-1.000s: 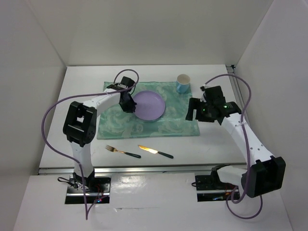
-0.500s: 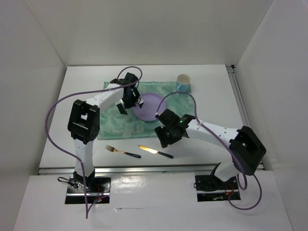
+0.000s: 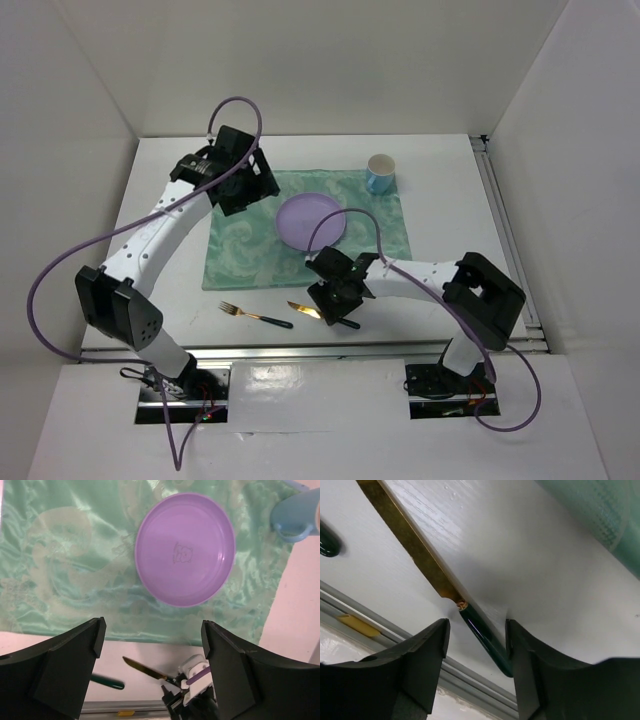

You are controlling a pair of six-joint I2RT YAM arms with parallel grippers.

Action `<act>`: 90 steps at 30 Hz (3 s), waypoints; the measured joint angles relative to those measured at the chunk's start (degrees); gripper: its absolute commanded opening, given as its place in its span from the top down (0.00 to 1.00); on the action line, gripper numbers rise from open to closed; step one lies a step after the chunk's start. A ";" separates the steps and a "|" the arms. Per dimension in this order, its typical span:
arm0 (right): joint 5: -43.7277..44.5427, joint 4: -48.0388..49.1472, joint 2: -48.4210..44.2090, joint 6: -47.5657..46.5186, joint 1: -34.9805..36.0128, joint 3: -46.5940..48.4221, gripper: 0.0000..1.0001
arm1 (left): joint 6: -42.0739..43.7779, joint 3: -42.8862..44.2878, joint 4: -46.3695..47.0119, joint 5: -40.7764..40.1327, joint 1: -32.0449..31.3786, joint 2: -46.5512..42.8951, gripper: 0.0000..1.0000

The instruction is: Set the dinner table for one person

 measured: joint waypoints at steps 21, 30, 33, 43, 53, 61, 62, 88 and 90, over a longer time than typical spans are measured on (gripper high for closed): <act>10.47 -8.61 3.52 2.12 12.44 7.06 1.00 | -0.52 -10.14 -5.40 -0.46 3.15 -12.07 0.12; 15.45 -16.15 -6.25 8.87 1.44 12.09 1.00 | -7.10 -33.05 -4.72 2.12 -0.94 -17.73 0.17; 15.67 -15.76 -8.79 10.34 -8.70 12.07 1.00 | -10.01 -38.84 -4.26 3.56 -4.79 -18.38 0.17; 11.63 -8.07 -0.42 4.98 -30.03 13.20 1.00 | -18.27 -44.15 1.03 5.90 -12.09 -16.35 0.17; 8.02 -2.69 9.92 0.35 -35.19 18.29 0.80 | -23.19 -46.86 5.60 6.78 -12.66 -12.07 0.18; 7.76 -1.38 12.63 -1.14 -35.41 20.72 0.15 | -26.12 -48.39 7.30 7.72 -12.92 -8.50 0.28; 7.76 -1.40 12.59 -1.20 -35.41 20.87 0.15 | -26.23 -48.43 7.48 7.89 -12.92 -7.87 0.30; 10.01 -6.60 -0.02 -1.75 -33.68 21.73 0.05 | -25.81 -36.30 -12.48 -3.30 -16.83 -21.79 1.00; 7.63 -7.30 -1.99 -1.49 -34.23 21.75 0.00 | -20.59 -27.43 -14.69 -6.58 -13.49 -17.38 1.00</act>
